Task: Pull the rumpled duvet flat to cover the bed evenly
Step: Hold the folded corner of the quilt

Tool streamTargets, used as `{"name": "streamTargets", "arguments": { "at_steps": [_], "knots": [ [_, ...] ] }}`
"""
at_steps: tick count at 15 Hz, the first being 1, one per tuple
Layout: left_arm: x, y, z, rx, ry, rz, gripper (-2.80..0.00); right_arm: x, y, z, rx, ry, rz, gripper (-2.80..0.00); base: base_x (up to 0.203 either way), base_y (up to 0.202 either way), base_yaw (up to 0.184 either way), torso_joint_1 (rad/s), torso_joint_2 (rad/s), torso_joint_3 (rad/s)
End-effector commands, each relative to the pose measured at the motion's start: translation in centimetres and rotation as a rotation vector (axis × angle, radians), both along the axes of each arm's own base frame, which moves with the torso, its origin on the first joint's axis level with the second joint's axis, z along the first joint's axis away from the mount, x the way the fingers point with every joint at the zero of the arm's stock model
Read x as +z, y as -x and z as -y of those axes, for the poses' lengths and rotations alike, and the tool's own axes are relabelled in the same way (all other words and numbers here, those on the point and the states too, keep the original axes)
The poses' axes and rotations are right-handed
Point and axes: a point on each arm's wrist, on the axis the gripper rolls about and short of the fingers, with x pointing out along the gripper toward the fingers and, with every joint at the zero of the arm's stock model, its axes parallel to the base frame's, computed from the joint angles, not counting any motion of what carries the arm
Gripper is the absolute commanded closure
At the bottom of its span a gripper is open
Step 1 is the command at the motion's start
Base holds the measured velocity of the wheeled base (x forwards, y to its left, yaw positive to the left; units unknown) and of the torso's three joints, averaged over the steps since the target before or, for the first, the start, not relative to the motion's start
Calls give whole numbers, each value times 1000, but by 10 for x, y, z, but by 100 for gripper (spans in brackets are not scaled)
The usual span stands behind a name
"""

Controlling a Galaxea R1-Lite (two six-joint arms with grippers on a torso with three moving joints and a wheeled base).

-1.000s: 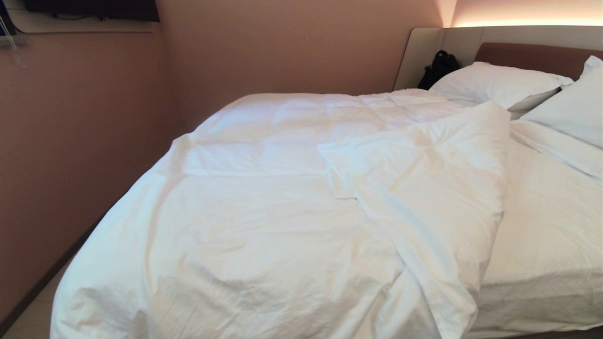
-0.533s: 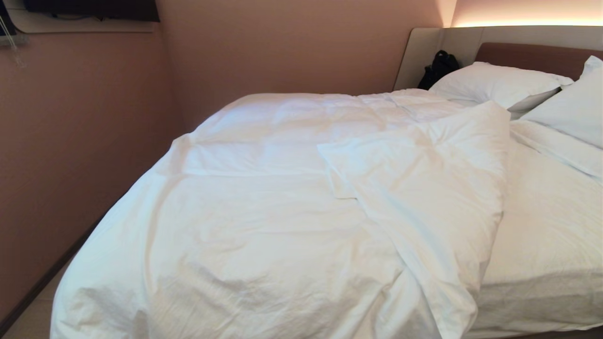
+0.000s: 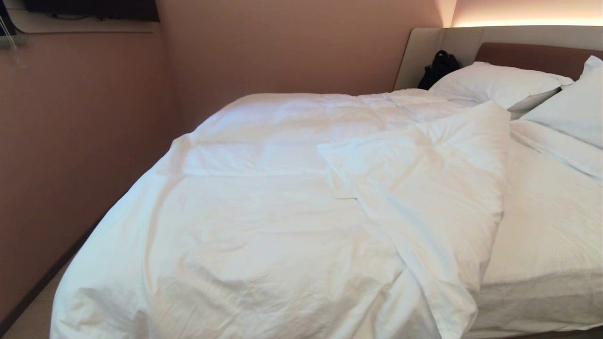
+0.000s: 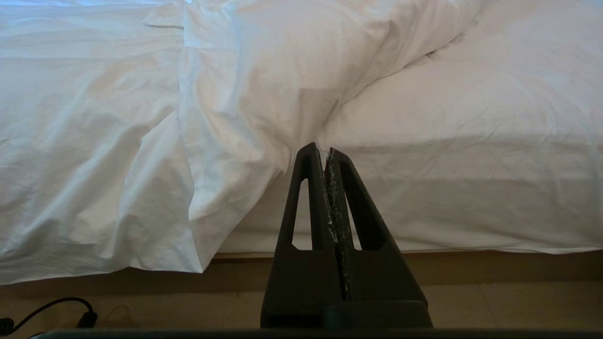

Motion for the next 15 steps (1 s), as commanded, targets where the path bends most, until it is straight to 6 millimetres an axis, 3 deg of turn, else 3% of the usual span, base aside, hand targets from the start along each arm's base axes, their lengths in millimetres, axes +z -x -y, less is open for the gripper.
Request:
{"name": "streamTargets", "arguments": {
  "at_steps": [1,15],
  "knots": [
    [0,0,0,0,0,1,0,0,0,0,1,1,-1,0,0,0,0,0,0,0],
    [0,0,0,0,0,1,0,0,0,0,1,1,-1,0,0,0,0,0,0,0]
  ]
}}
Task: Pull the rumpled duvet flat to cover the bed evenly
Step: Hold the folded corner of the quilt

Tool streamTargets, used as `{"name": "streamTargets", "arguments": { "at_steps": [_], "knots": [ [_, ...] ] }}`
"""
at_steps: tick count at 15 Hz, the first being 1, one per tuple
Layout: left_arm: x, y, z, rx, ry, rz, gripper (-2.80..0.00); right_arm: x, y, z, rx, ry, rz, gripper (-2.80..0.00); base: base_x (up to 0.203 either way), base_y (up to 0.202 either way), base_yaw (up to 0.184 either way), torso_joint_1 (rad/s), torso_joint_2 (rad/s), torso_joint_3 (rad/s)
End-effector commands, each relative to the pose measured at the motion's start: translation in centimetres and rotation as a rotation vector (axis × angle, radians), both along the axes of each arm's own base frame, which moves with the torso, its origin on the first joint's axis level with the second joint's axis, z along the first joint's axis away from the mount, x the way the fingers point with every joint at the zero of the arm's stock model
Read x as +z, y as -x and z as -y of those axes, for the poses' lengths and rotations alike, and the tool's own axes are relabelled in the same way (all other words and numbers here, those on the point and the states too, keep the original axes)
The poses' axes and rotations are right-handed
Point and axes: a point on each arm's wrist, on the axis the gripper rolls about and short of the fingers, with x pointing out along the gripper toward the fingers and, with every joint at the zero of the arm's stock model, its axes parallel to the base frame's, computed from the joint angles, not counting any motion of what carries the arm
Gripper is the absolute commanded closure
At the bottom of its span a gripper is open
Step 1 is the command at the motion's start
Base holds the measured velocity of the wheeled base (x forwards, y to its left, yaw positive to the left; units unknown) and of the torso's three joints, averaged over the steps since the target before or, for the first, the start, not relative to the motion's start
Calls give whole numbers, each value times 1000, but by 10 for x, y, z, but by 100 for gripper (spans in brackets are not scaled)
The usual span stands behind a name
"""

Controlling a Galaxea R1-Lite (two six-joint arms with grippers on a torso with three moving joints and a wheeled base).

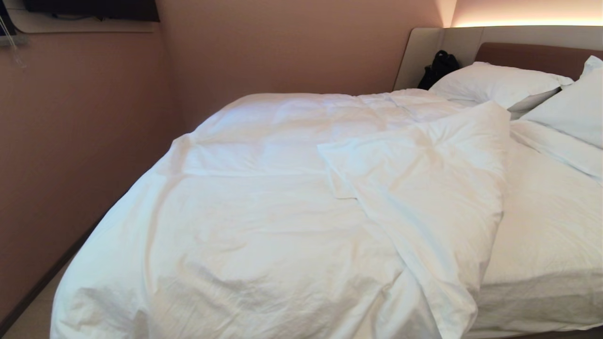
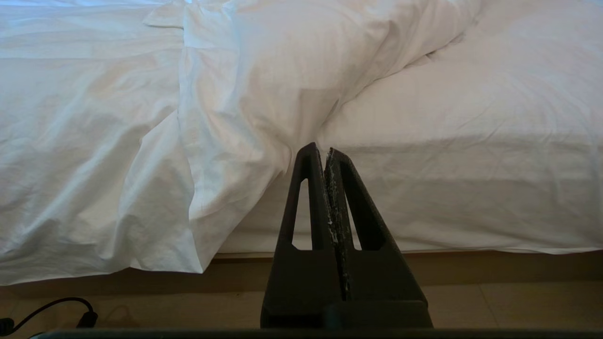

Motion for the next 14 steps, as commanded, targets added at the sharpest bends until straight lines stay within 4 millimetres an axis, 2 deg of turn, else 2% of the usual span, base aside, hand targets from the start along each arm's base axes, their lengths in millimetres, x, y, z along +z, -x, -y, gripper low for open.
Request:
{"name": "streamTargets", "arguments": {
  "at_steps": [1,11,14],
  "knots": [
    [0,0,0,0,0,0,0,0,0,0,1,2,-1,0,0,0,0,0,0,0],
    [0,0,0,0,0,0,0,1,0,0,3,24,-1,0,0,0,0,0,0,0],
    [0,0,0,0,0,0,0,10,3,0,9,27,24,0,0,0,0,0,0,0]
  ]
}}
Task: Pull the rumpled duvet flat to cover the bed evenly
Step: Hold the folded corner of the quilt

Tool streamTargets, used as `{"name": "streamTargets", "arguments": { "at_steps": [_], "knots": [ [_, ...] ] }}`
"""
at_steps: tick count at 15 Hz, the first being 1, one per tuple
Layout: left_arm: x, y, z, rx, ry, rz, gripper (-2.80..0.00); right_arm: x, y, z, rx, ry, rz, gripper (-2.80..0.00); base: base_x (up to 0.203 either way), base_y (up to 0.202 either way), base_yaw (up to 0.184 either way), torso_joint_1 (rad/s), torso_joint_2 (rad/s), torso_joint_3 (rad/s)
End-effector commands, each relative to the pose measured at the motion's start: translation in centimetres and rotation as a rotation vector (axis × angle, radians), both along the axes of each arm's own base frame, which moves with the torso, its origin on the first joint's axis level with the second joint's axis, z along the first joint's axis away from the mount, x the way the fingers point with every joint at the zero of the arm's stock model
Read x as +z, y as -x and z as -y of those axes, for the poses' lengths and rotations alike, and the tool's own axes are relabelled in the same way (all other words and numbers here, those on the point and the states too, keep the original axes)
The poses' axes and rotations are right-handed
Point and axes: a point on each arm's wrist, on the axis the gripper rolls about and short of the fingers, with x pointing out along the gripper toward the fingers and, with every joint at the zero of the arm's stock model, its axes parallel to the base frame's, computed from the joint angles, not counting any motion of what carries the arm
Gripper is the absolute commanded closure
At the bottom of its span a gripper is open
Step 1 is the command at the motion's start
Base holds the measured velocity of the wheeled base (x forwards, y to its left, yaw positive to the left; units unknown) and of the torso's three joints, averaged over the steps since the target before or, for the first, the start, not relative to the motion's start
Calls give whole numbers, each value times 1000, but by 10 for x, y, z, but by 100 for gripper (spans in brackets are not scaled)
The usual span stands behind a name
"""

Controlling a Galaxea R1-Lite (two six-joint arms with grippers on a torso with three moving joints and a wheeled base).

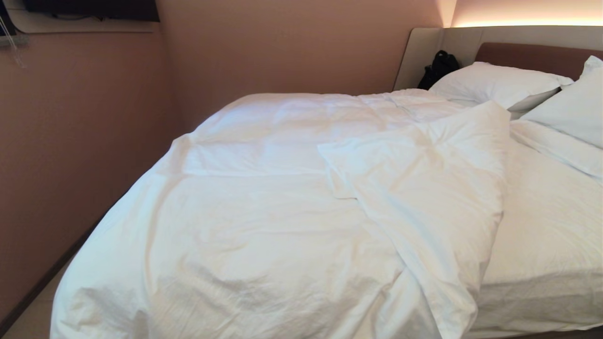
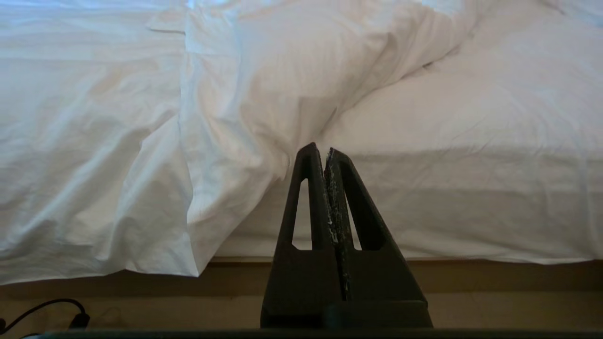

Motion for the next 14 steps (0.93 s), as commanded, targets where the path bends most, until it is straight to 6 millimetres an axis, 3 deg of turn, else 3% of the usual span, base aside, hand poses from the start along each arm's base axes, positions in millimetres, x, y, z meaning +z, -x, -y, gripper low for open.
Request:
{"name": "streamTargets", "arguments": {
  "at_steps": [1,3,7,14],
  "knots": [
    [0,0,0,0,0,0,0,11,4,0,4,1,19,0,0,0,0,0,0,0],
    [0,0,0,0,0,0,0,32,12,0,18,2,29,0,0,0,0,0,0,0],
    [0,0,0,0,0,0,0,64,-6,-1,43,-7,-64,0,0,0,0,0,0,0],
    [0,0,0,0,0,0,0,123,-96,-3,114,-50,-188,0,0,0,0,0,0,0]
  ]
}}
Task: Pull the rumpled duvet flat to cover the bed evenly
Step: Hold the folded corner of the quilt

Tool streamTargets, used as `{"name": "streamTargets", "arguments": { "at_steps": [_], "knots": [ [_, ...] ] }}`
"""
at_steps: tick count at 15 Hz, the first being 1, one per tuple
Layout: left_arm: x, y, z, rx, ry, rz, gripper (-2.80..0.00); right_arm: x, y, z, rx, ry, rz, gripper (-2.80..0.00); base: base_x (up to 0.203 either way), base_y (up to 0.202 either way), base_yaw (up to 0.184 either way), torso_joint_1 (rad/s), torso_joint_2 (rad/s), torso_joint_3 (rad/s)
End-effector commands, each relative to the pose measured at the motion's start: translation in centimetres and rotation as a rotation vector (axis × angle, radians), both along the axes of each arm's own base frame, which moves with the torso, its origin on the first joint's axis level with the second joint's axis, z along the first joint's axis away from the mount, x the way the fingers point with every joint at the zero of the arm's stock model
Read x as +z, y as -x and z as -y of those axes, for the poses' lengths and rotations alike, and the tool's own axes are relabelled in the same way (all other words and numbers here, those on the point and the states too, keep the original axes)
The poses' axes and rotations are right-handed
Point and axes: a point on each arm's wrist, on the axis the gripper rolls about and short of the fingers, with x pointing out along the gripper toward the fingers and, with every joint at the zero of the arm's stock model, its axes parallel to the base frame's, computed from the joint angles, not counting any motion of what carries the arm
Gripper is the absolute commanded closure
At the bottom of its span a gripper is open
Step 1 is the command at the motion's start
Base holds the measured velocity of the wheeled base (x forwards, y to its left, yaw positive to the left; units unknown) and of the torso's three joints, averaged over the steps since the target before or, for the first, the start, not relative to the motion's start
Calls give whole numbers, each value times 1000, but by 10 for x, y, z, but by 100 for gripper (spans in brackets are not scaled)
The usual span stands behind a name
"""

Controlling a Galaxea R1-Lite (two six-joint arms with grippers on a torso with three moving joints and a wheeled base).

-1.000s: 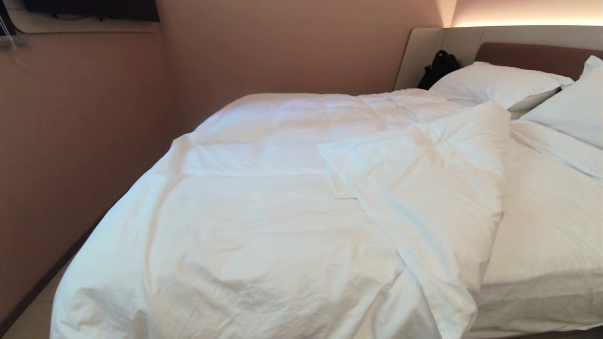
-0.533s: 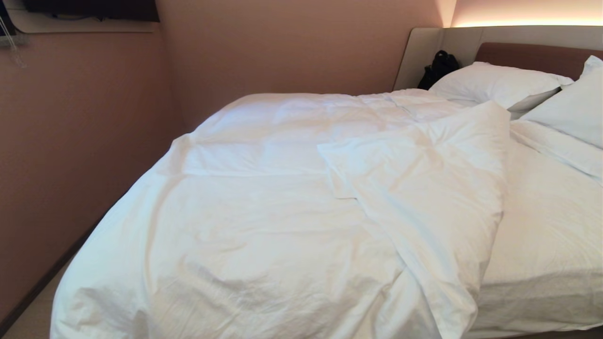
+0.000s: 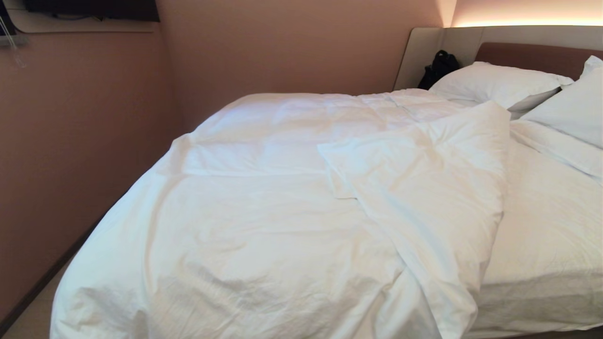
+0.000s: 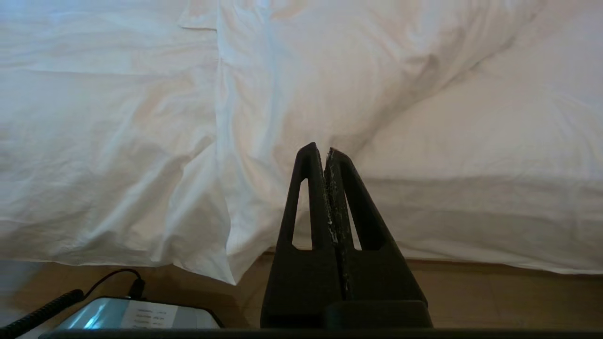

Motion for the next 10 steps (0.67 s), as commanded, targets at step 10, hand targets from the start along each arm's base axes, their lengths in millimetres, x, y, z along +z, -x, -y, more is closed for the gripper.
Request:
{"name": "streamTargets", "arguments": {
  "at_steps": [10],
  "knots": [
    [0,0,0,0,0,0,0,44,-273,-40,86,-233,-194,0,0,0,0,0,0,0]
  ]
}}
